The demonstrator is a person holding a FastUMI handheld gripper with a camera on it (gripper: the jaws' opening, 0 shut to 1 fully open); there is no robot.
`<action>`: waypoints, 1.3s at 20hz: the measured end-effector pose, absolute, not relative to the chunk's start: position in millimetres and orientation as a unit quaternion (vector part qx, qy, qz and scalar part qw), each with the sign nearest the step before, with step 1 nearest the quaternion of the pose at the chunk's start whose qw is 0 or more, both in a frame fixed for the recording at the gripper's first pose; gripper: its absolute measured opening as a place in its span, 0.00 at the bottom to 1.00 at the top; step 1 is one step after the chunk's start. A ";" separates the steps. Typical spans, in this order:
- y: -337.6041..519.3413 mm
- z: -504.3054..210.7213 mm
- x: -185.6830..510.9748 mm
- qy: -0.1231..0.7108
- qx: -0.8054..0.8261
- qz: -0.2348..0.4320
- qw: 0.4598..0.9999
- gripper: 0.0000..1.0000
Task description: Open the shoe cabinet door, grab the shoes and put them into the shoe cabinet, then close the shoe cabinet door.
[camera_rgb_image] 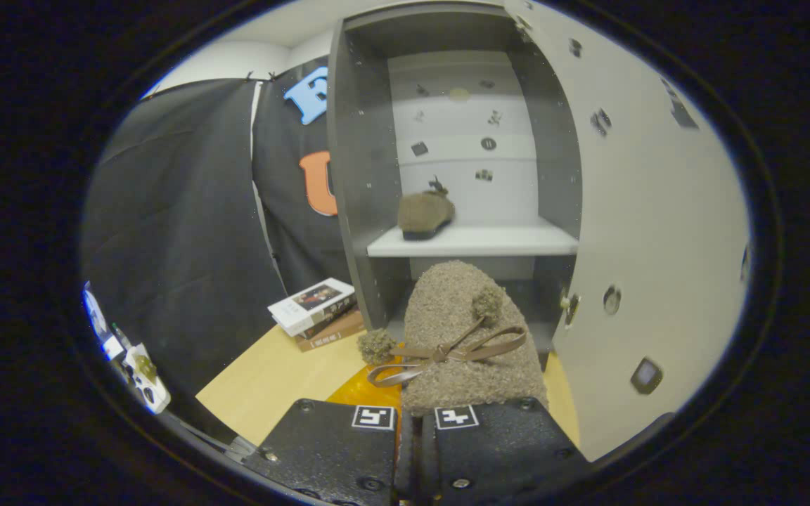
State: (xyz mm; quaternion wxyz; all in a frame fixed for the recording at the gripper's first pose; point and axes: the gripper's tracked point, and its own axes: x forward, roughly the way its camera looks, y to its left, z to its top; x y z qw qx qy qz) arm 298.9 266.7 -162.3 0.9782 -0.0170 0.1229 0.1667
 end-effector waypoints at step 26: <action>273.9 -38.2 630.3 0.130 -0.029 0.074 0.988 0.08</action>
